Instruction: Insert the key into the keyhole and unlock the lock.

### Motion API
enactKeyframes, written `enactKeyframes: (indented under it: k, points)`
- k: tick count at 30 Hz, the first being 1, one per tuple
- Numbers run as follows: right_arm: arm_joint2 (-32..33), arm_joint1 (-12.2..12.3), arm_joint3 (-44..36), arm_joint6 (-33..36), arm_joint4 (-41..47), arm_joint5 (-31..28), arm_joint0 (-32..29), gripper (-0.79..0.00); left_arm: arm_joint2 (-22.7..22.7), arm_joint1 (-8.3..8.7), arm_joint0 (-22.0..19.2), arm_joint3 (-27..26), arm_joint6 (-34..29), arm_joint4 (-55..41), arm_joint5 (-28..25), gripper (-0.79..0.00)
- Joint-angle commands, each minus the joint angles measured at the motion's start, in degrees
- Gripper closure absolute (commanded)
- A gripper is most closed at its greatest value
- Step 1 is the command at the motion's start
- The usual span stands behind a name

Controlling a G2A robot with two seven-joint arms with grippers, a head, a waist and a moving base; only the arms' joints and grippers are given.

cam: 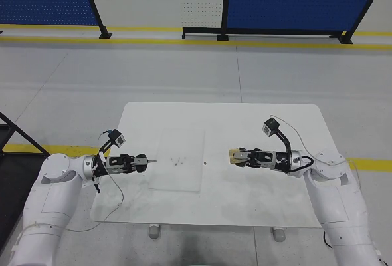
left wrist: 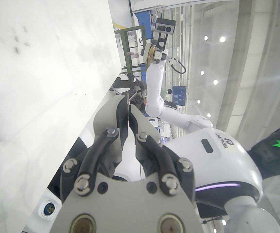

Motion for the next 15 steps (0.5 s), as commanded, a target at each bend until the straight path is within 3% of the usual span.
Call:
enactKeyframes:
  k: [1,15]
  points:
    - [-0.67,-0.12,-0.69,-2.12,2.12,-1.14,-1.65,0.0,0.0,0.0,0.0,0.0,0.0,0.0,0.0,0.0]
    - [-5.64,-0.35,-6.55,-11.65,5.29,-5.77,-9.44,0.0,0.0,0.0,0.0,0.0,0.0,0.0,0.0,0.0]
